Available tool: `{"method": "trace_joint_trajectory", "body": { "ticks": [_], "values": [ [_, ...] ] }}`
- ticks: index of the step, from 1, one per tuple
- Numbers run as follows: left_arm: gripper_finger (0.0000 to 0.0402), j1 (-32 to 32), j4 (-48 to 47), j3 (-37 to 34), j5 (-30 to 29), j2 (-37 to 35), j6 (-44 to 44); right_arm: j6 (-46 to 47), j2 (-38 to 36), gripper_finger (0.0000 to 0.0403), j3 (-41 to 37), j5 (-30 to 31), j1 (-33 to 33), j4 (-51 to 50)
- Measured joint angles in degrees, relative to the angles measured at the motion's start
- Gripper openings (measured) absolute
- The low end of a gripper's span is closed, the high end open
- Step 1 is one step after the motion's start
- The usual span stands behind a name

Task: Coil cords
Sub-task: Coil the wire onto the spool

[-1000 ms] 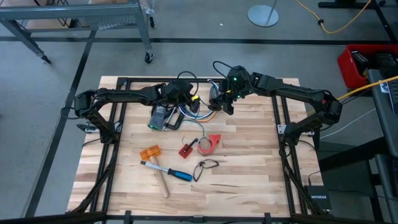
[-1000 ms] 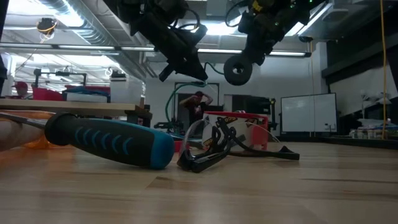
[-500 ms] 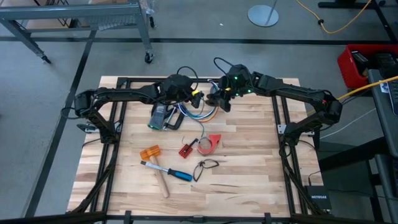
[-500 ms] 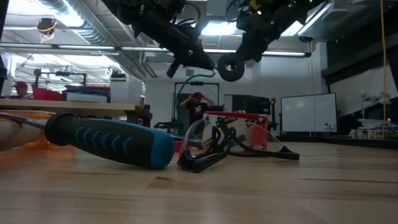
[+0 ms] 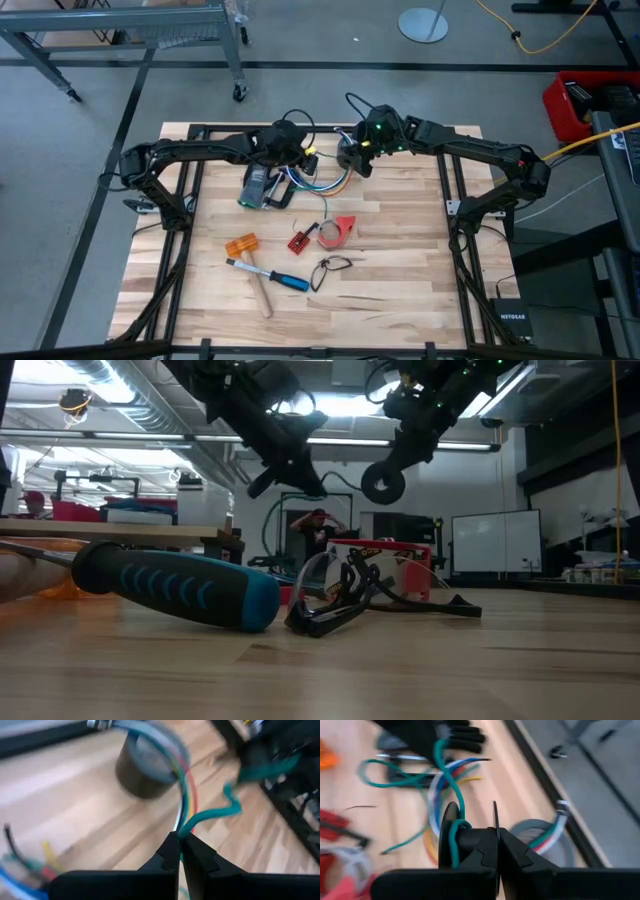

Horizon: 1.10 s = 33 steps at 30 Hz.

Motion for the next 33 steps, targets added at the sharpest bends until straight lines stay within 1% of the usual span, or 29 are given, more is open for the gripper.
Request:
{"method": "trace_joint_trajectory", "body": {
  "ticks": [2, 5, 8, 11, 17, 19, 21, 27, 33],
  "values": [
    [0.0, 0.5, -2.55, 0.0, 2.68, 0.0, -0.74, -0.01, 0.0, 0.0001, 0.0, 3.1, 0.01, 0.24],
    [0.0, 1.07, -4.03, 0.0, 7.7, 0.0, -1.87, -0.01, 0.0, 0.0001, 0.0, 5.67, 0.04, 0.41],
    [0.0, 1.39, -2.78, 0.0, 12.67, 0.0, -1.98, -1.76, 0.0, 0.0001, 0.0, 6.37, 0.2, 0.54],
    [0.0, 1.99, -0.82, 0.02, 15.79, 0.0, -2.07, -3.55, 0.01, 0.0001, 0.0, 8.87, 1.73, 1.36],
    [0.0, 3.66, 2.35, 0.02, 16.34, 0.0, -5.19, -7.95, 0.0, 0.0001, 0.0, 19.48, 7.52, 1.76],
    [0.0, 3.98, 4.72, 0.02, 16.33, 0.0, -6.28, -8.47, 0.0, 0.0001, 0.0, 23.08, 9.31, 2.09],
    [0.0, 3.95, 7.88, 0.02, 16.26, 0.0, -6.7, -9.43, 0.0, 0.0001, 0.0, 25.21, 10.61, 2.81],
    [0.0, 2.2, 16.63, 0.02, 16.32, 0.0, -8.22, -9.63, 0.68, 0.0001, 0.0, 26.83, 12.45, 8.03],
    [0.0, -1.17, 19.06, 0.02, 16.11, 0.0, -8.31, -6.37, 3.45, 0.0001, 0.0, 26.85, 12.33, 14.72]
  ]
}}
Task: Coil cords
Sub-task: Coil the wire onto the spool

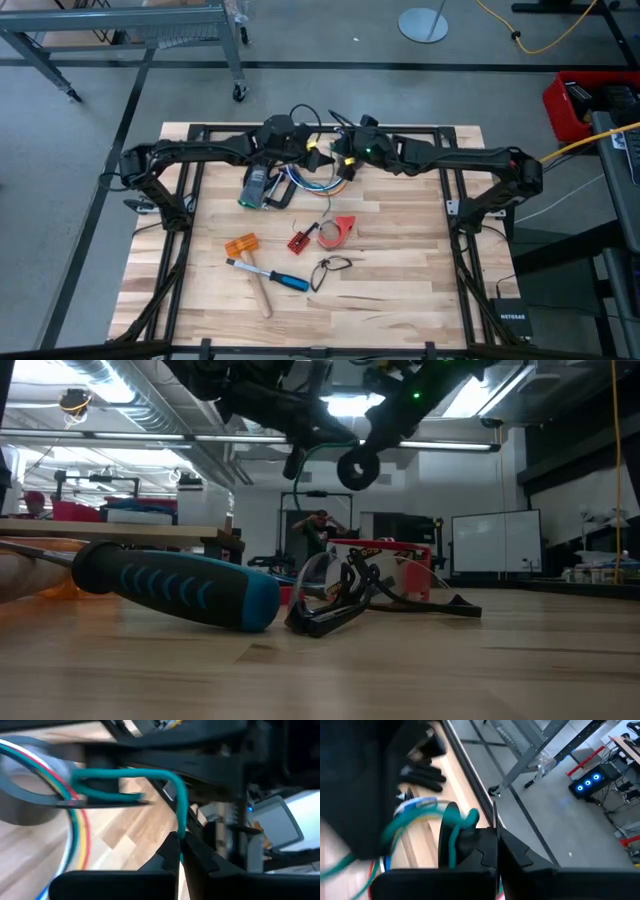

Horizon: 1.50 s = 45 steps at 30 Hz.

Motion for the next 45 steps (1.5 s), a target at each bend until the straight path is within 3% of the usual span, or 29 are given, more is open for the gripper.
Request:
{"method": "trace_joint_trajectory", "body": {
  "ticks": [10, 20, 31, 40, 45],
  "values": [
    [0.0, -4.01, -1.43, 0.0, -8.99, 0.0, 4.85, 9.42, 1.51, 0.0001, 0.08, 0.7, -0.82, 8.87],
    [0.0, -9.31, -1.14, 0.0, -33.02, 0.0, 19.61, 15.2, 1.51, 0.0001, 3.64, -2.85, -2.72, 9.3],
    [0.0, -16.12, -0.58, 0.0, -59.76, 0.0, 37.98, 16.46, 1.45, 0.0001, 7.71, -10.97, -3.13, 9.65],
    [0.0, -20.86, 1.29, 0.0, -69.57, 0.0, 53.19, 15.1, 1.32, 0.0001, 11.47, -17.85, -3.13, 8.7],
    [0.0007, -21.37, 1.33, 0.0, -69.95, 0.0, 55.01, 14.69, 0.28, 0.0001, 12.26, -19.27, -3.1, 5.79]
  ]
}}
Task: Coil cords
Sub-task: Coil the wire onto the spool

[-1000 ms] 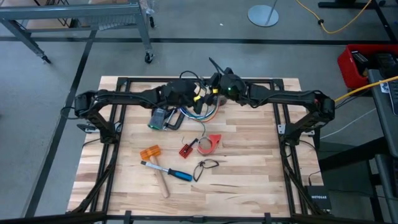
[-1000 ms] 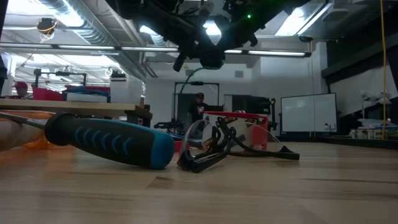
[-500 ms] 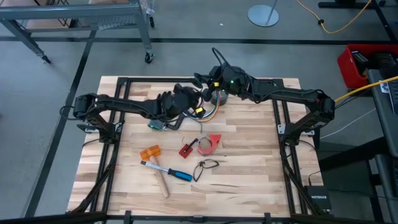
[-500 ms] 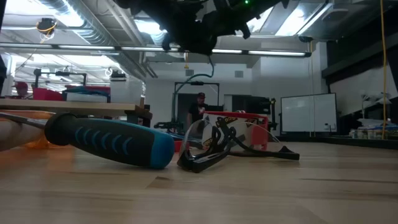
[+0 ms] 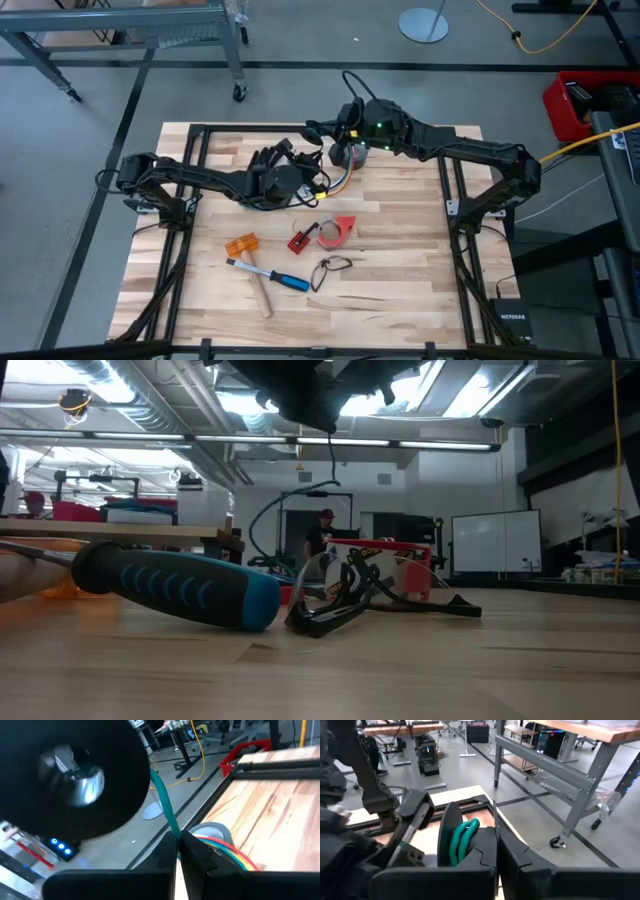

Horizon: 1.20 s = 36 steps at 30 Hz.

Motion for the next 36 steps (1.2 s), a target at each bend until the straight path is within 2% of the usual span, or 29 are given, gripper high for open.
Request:
{"method": "trace_joint_trajectory", "body": {
  "ticks": [3, 8, 10, 20, 36],
  "values": [
    [0.002, 0.42, -0.33, 0.0, 1.55, 0.0, -3.83, -0.46, -0.65, 0.0001, 0.06, -0.6, 0.04, -0.5],
    [0.005, 1.18, -0.64, -0.05, 12.64, 0.07, -5.58, -1.24, -2.4, 0.0001, 0.13, -1.26, 0.04, -0.86],
    [0.0063, 1.33, -0.4, -0.07, 15.41, 0.07, -6.54, -1.4, -3.04, 0.0001, 0.17, -0.98, 0.04, -0.66],
    [0.0115, 1.27, -0.41, -0.07, 15.82, 0.07, -10.52, -3.24, -5.53, 0.0001, 0.15, -0.87, 0.06, -0.99],
    [0.0117, 0.83, -0.39, -0.07, 15.8, 0.07, -9.75, -6.01, -7.52, 0.0001, 0.06, 1.27, 0.06, -4.18]
  ]
}}
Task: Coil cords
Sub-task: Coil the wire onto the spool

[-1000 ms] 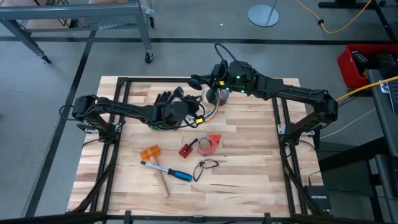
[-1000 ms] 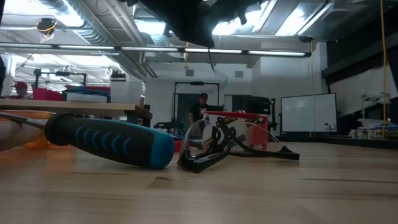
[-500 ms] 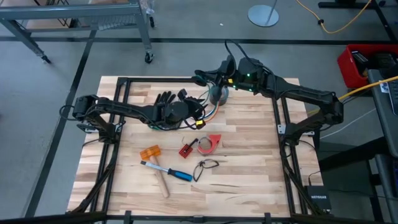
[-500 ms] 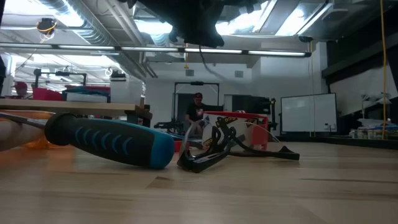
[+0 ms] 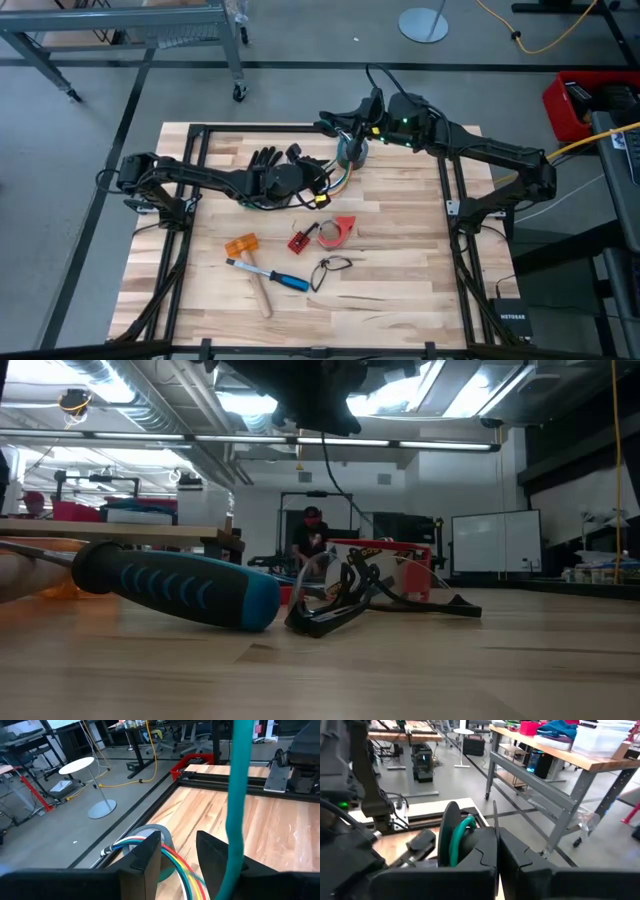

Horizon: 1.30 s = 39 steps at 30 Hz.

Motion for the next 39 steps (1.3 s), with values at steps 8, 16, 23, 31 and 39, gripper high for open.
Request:
{"method": "trace_joint_trajectory", "body": {
  "ticks": [8, 16, 23, 31, 39],
  "values": [
    [0.0117, -0.86, -0.01, 0.0, 0.0, 0.0, 0.08, -1.54, -0.02, 0.0001, 0.0, 4.32, -0.09, -3.16],
    [0.0117, -2.24, -0.02, 0.0, -0.02, 0.0, 0.15, -3.07, -0.02, 0.0001, 0.0, 10.85, -0.11, -5.09],
    [0.011, -2.25, -0.98, 0.0, -0.02, 0.0, -0.13, -3.06, -0.02, 0.0001, 0.0, 10.88, -0.11, -5.2],
    [0.0061, -2.25, -1.29, 0.02, 0.0, 0.0, -0.04, -3.06, -0.02, 0.0001, -0.02, 10.88, -0.11, -5.1],
    [0.0008, -1.81, -5.6, 0.02, -0.02, -0.02, -1.47, -2.8, -0.37, 0.0001, -0.04, 7.64, -0.11, -6.87]
  ]
}}
